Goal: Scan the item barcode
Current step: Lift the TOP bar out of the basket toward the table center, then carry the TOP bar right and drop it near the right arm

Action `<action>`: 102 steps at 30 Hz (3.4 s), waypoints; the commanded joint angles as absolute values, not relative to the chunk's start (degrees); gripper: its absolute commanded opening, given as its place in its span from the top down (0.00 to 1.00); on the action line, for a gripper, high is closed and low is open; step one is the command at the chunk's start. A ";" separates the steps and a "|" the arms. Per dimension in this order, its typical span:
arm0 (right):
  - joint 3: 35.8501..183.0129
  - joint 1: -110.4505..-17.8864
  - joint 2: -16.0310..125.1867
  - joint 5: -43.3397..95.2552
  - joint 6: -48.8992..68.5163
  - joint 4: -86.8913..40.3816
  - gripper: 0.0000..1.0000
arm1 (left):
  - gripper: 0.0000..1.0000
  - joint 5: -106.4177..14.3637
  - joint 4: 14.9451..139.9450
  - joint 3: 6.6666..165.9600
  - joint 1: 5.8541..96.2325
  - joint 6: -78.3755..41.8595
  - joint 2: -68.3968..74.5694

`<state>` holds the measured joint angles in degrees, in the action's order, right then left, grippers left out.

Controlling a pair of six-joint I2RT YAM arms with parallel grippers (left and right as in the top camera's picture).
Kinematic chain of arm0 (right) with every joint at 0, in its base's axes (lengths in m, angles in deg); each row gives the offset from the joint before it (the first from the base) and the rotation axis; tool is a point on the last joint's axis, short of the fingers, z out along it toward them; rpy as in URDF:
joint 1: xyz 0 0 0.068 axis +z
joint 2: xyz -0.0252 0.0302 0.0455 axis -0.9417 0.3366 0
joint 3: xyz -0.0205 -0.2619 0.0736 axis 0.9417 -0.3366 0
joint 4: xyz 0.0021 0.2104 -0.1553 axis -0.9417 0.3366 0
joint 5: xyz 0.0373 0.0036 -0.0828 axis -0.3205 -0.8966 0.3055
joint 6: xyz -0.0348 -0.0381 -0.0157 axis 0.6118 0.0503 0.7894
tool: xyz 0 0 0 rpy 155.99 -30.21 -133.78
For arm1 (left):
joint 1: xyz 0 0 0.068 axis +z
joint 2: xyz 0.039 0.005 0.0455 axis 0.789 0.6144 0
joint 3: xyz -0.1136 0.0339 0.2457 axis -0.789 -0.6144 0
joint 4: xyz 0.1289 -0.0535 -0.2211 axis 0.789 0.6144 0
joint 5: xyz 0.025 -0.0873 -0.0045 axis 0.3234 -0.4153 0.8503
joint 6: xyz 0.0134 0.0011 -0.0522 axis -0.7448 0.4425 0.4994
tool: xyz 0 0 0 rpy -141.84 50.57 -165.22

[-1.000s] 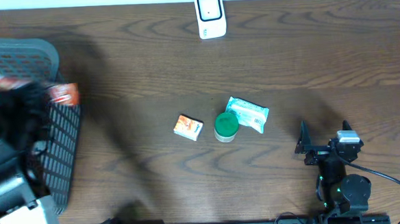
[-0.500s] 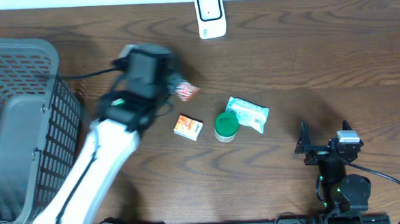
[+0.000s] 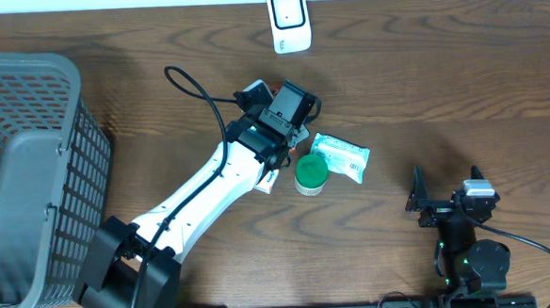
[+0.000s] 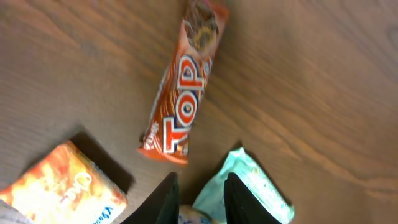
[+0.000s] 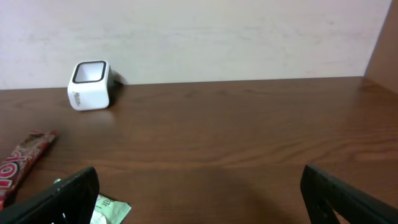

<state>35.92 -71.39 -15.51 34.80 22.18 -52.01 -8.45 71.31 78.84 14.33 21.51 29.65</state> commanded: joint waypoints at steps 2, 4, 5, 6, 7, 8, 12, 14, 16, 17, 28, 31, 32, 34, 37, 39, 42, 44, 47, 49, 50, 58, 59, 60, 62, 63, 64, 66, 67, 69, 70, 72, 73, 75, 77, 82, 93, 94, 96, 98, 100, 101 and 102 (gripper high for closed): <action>35.87 -71.74 -15.81 34.34 21.44 -51.75 0.01 | 0.66 -2.58 70.94 79.43 14.97 19.61 29.15; 35.87 -71.76 -15.81 34.34 21.41 -51.75 0.01 | 0.54 -2.31 69.96 79.43 15.34 18.10 29.17; 35.87 -71.74 -15.81 34.34 21.41 -51.75 0.01 | 0.50 -2.23 69.28 79.43 15.51 16.44 29.17; 35.87 -71.76 -15.81 34.34 21.44 -51.75 0.01 | 0.46 -2.23 68.45 79.43 15.76 13.69 29.17; 35.87 -71.76 -15.81 34.34 21.44 -51.75 0.01 | 0.43 -2.25 67.64 79.43 16.00 10.71 29.22; 35.87 -71.76 -15.81 34.36 21.41 -51.75 0.01 | 0.40 -2.25 67.03 79.43 16.26 7.96 29.39; 35.87 -71.76 -15.81 34.36 21.41 -51.75 0.01 | 0.37 -2.27 66.68 79.43 17.94 0.75 30.72; 35.87 -71.74 -15.81 34.36 21.44 -51.75 0.01 | 0.36 -2.31 66.68 79.43 18.75 -1.59 32.19; 35.87 -71.76 -15.81 34.34 21.44 -51.75 0.01 | 0.35 -2.82 66.66 79.43 19.10 -3.67 34.07; 35.87 -71.76 -15.81 34.34 21.44 -51.75 0.01 | 0.35 -3.17 66.66 79.43 19.19 -4.41 35.10; 35.87 -71.76 -15.81 34.34 21.44 -51.75 0.01 | 0.34 -10.49 62.11 79.43 19.19 -8.41 44.54; 35.87 -71.76 -15.81 34.34 21.41 -51.75 0.01 | 0.34 -10.51 61.37 79.43 19.19 -8.37 45.39; 35.87 -71.76 -15.81 34.34 21.44 -51.75 0.01 | 0.34 -10.51 61.17 79.43 19.19 -8.37 45.57; 35.87 -71.74 -15.81 34.34 21.44 -51.75 0.01 | 0.34 -10.95 60.74 79.43 19.19 -8.28 46.07; 35.87 -71.74 -15.81 34.34 21.44 -51.75 0.01 | 0.38 -13.92 59.97 79.43 19.19 -8.15 46.92; 35.87 -71.74 -15.81 34.34 21.44 -51.75 0.01 | 0.66 -15.06 60.06 79.43 19.12 -6.97 47.34; 35.87 -71.74 -15.81 34.34 21.44 -51.75 0.01 | 0.82 -15.03 60.71 79.43 19.14 -5.96 47.34; 35.87 -71.76 -15.81 34.34 21.41 -51.75 0.01 | 0.91 -15.03 61.15 79.43 19.12 -5.99 47.34; 35.87 -71.76 -15.81 34.34 21.44 -51.75 0.01 | 0.92 -15.03 61.83 79.43 19.12 -6.01 47.25; 35.87 -71.74 -15.81 34.34 21.41 -51.75 0.01 | 0.93 -15.03 62.46 79.43 19.12 -6.05 46.94; 35.87 -71.74 -15.81 34.34 21.44 -51.75 0.01 | 0.93 -15.03 62.68 79.43 19.14 -6.34 46.66; 35.87 -71.76 -15.81 34.34 21.41 -51.75 0.01 | 0.93 -14.99 63.34 79.43 19.14 -9.33 39.77; 35.87 -71.74 -15.81 34.34 21.41 -51.75 0.01 | 0.93 -14.99 63.34 79.43 19.12 -9.31 38.61; 35.87 -71.76 -15.81 34.34 21.44 -51.75 0.01 | 0.93 -15.01 63.34 79.43 19.12 -9.29 37.26; 35.87 -71.74 -15.81 34.34 21.44 -51.75 0.01 | 0.93 -15.08 63.36 79.43 19.06 -9.26 35.03; 35.87 -71.74 -15.81 34.34 21.44 -51.75 0.01 | 0.93 -15.10 63.36 79.43 19.01 -9.26 34.22; 35.87 -71.76 -15.81 34.36 21.44 -51.75 0.01 | 0.93 -15.65 63.47 79.43 18.90 -9.26 33.26; 35.87 -71.76 -15.81 34.34 21.44 -51.75 0.01 | 0.93 -18.60 63.47 79.45 18.51 -9.24 32.12; 35.87 -71.74 -15.81 34.34 21.44 -51.75 0.01 | 0.93 -20.48 63.47 79.43 18.29 -9.24 31.84; 35.87 -71.76 -15.81 34.34 21.41 -51.75 0.01 | 0.93 -24.72 63.45 79.43 17.53 -9.24 31.73; 35.87 -71.76 -15.81 34.34 21.44 -51.75 0.01 | 0.93 -26.71 63.49 79.43 16.98 -9.24 31.77; 35.87 -71.74 -15.81 34.36 21.41 -51.75 0.01 | 0.93 -29.18 63.55 79.43 15.36 -9.24 31.84; 35.87 -71.76 -15.81 34.36 21.41 -51.75 0.01 | 0.92 -29.63 63.55 79.43 14.49 -9.26 31.84; 35.87 -71.74 -15.81 34.34 21.44 -51.75 0.01 | 0.93 -29.59 63.55 79.43 12.24 -9.29 31.84; 35.87 -71.76 -15.81 34.34 21.44 -51.75 0.01 | 0.93 -29.61 63.53 79.43 9.72 -9.26 31.84; 35.87 -71.74 -15.81 34.34 21.41 -51.75 0.01 | 0.93 -29.59 63.55 79.43 4.96 -9.29 31.88; 35.87 -71.76 -15.81 34.34 21.41 -51.75 0.01 | 0.26 -29.53 63.99 79.43 0.74 -10.29 33.02; 35.87 -71.76 -15.81 34.34 21.44 -51.75 0.01 | 0.26 -29.53 64.04 79.43 0.74 -11.49 32.76; 35.87 -71.74 -15.81 34.34 21.44 -51.75 0.01 | 0.25 -27.69 64.65 79.43 0.74 -13.15 31.49; 35.87 -71.76 -15.81 34.36 21.41 -51.75 0.01 | 0.25 -24.76 65.89 79.45 0.74 -13.50 29.83; 35.87 -71.76 -15.81 34.34 21.44 -51.75 0.01 | 0.25 -20.91 67.71 79.45 0.74 -14.90 27.12; 35.87 -71.76 -15.81 34.36 21.44 -51.75 0.01 | 0.25 -19.12 68.34 79.45 0.74 -15.38 25.92; 35.87 -71.76 -15.81 34.34 21.44 -51.75 0.01 | 0.24 -16.41 69.08 79.45 0.74 -15.82 24.12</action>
<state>35.92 -71.39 -15.51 34.80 22.18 -52.01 -25.02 67.80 79.21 0.65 -12.61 30.70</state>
